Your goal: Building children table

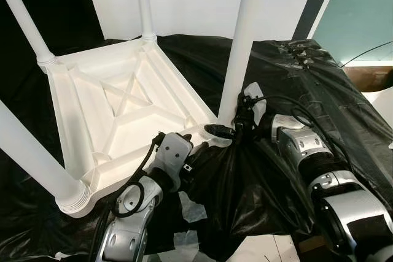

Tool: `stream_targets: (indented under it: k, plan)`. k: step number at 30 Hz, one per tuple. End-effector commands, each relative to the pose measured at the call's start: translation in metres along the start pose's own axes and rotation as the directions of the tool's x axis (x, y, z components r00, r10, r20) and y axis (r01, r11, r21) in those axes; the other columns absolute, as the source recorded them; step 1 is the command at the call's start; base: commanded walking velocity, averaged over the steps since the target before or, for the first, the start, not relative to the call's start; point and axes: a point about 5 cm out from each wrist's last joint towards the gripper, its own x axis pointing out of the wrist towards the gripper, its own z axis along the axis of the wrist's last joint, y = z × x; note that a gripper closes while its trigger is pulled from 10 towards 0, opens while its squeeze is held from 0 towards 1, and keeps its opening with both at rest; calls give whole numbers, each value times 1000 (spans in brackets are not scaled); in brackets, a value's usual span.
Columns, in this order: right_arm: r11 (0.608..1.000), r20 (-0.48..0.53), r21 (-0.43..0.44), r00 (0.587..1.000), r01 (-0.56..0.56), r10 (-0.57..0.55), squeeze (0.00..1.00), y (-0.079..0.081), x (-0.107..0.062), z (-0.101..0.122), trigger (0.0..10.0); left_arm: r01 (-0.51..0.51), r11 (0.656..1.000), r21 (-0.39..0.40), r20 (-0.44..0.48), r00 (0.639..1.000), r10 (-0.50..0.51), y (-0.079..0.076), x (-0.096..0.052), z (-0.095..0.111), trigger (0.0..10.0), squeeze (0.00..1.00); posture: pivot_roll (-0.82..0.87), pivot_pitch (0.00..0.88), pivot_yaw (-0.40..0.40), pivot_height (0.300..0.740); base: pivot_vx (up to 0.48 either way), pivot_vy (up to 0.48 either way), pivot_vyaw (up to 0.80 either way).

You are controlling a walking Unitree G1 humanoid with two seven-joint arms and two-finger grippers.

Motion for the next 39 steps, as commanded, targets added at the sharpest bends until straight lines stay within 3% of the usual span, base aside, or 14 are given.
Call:
stream_targets:
  k: [1,11,12,13,14,22,24,26,29,31,32,33,34,39]
  plan:
    - [999,-26,-1,999,-40,40,0,2,0,-3,0,-95,995,1,-12,995,95,4,-1,-2,10000,0,148,23,-80,740,0,0,0]
    - [999,-20,29,999,-25,26,0,0,-3,-7,0,-100,995,-1,-6,995,100,5,2,-1,10000,0,136,23,-86,740,0,0,0]
    - [1000,-30,24,999,17,-16,0,0,-2,-9,0,-100,995,-1,-6,995,100,5,2,-1,10000,0,136,23,-86,740,0,0,0]
    - [997,-36,26,997,67,-66,0,1,-2,-12,6392,-99,995,-1,-4,995,99,5,2,0,10000,0,128,24,-85,740,0,0,0]
    - [992,-36,32,992,121,-120,0,2,-1,-14,10000,-96,995,-1,-4,995,96,4,2,0,10000,0,125,26,-81,740,0,0,0]
    - [951,-49,95,956,294,-290,0,7,1,-22,10000,-85,996,-4,-3,996,85,3,2,-1,10000,0,112,34,-72,740,0,0,0]
    - [897,-60,148,910,416,-411,0,22,6,-28,10000,-71,997,-4,-4,997,71,3,2,-1,10000,0,104,38,-66,740,0,0,0]
    - [897,-60,148,910,416,-411,0,22,6,-28,10000,-71,997,-4,-4,997,71,3,2,-1,10000,0,104,38,-66,740,0,0,0]
    - [849,-64,187,869,494,-491,0,35,11,-32,10000,-62,998,-4,-4,998,62,2,3,-1,10000,0,99,41,-58,740,0,0,0]
    - [838,-65,193,859,510,-507,0,38,11,-33,10000,-60,998,-4,-4,998,60,2,3,-1,10000,0,99,41,-58,740,0,0,0]
    - [797,-71,212,823,565,-564,0,39,11,-34,10000,-57,998,-4,-4,998,56,2,3,-1,10000,0,99,42,-56,740,0,0,0]
    - [797,-71,212,823,565,-564,0,39,11,-34,10000,-57,998,-4,-4,998,56,2,3,-1,10000,0,99,42,-56,740,0,0,0]
    - [727,-83,248,762,640,-643,0,46,12,-35,10000,-53,999,-3,-6,999,53,1,3,-1,10000,0,101,44,-55,740,0,0,0]
    - [727,-72,259,763,636,-642,0,54,16,-31,10000,-51,999,-8,-7,999,51,1,3,-1,10000,0,100,46,-52,740,0,0,0]
